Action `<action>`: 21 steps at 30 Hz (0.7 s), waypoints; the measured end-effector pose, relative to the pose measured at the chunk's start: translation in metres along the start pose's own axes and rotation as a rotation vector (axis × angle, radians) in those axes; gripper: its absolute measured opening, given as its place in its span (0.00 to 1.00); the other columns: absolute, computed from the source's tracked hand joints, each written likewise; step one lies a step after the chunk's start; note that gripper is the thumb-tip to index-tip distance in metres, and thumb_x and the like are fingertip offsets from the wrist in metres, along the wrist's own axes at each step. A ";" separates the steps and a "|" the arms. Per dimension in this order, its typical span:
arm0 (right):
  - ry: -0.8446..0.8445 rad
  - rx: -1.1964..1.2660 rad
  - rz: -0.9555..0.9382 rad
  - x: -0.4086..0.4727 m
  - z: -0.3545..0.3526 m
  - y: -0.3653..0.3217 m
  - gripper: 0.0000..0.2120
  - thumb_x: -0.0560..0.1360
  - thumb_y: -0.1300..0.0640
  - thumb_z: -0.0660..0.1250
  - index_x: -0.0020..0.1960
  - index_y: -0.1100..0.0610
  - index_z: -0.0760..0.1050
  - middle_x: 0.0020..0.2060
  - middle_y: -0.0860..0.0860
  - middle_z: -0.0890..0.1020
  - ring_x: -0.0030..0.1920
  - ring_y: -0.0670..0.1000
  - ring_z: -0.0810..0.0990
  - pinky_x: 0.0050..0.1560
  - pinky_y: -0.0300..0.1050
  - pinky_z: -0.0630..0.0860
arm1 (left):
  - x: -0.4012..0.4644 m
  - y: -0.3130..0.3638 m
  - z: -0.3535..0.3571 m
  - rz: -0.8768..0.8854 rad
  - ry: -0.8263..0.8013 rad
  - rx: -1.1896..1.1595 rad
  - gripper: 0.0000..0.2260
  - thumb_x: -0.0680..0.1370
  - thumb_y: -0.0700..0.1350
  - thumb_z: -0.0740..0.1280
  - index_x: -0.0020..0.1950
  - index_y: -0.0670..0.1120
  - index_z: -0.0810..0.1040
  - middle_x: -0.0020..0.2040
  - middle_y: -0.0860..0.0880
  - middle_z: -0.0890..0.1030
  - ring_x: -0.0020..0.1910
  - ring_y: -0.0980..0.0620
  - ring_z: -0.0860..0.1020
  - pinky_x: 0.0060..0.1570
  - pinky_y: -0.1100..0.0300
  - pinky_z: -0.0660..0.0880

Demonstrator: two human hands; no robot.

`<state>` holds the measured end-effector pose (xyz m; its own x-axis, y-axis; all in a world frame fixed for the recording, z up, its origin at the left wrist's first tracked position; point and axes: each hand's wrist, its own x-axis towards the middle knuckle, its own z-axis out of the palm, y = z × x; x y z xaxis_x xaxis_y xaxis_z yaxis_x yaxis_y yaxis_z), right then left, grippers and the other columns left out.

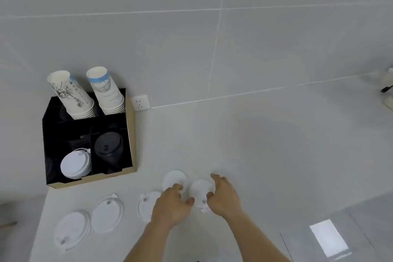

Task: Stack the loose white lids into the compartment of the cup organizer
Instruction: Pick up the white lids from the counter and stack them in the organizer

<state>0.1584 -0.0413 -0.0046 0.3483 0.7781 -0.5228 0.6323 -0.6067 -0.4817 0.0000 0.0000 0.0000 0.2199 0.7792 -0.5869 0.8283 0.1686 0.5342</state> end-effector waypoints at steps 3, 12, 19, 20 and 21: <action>-0.025 0.043 -0.001 0.000 0.003 0.005 0.34 0.76 0.59 0.65 0.80 0.50 0.59 0.74 0.51 0.69 0.74 0.55 0.69 0.71 0.52 0.71 | 0.002 0.002 0.010 -0.026 -0.052 -0.102 0.29 0.73 0.56 0.68 0.73 0.50 0.68 0.66 0.50 0.77 0.64 0.48 0.77 0.63 0.53 0.74; -0.100 0.284 0.060 0.002 0.017 0.013 0.31 0.77 0.67 0.62 0.79 0.54 0.62 0.74 0.55 0.69 0.73 0.58 0.70 0.73 0.54 0.71 | 0.001 0.009 0.026 -0.076 -0.119 -0.410 0.28 0.75 0.43 0.68 0.75 0.53 0.65 0.68 0.53 0.77 0.64 0.52 0.76 0.60 0.58 0.72; 0.076 0.550 0.191 0.002 0.010 0.009 0.26 0.75 0.69 0.58 0.70 0.52 0.73 0.62 0.51 0.79 0.56 0.52 0.78 0.54 0.44 0.74 | 0.003 0.009 0.019 -0.118 -0.108 -0.639 0.28 0.74 0.40 0.70 0.72 0.52 0.68 0.63 0.53 0.76 0.58 0.52 0.76 0.55 0.58 0.70; 0.111 0.576 0.195 0.002 0.007 0.006 0.26 0.75 0.69 0.58 0.68 0.52 0.75 0.60 0.50 0.80 0.56 0.51 0.79 0.53 0.43 0.74 | 0.004 0.009 0.014 -0.114 -0.091 -0.650 0.27 0.74 0.41 0.70 0.72 0.53 0.68 0.63 0.53 0.76 0.59 0.51 0.77 0.57 0.57 0.72; 0.147 0.596 0.196 0.002 0.003 0.001 0.25 0.75 0.69 0.58 0.66 0.51 0.76 0.59 0.50 0.81 0.56 0.51 0.79 0.53 0.44 0.74 | 0.004 0.010 0.009 -0.105 -0.074 -0.662 0.27 0.74 0.41 0.70 0.71 0.54 0.69 0.62 0.54 0.77 0.59 0.51 0.78 0.59 0.55 0.74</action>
<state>0.1573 -0.0408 -0.0085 0.5364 0.6320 -0.5594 0.0692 -0.6935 -0.7172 0.0135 -0.0002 -0.0026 0.2098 0.6988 -0.6839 0.3616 0.5944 0.7183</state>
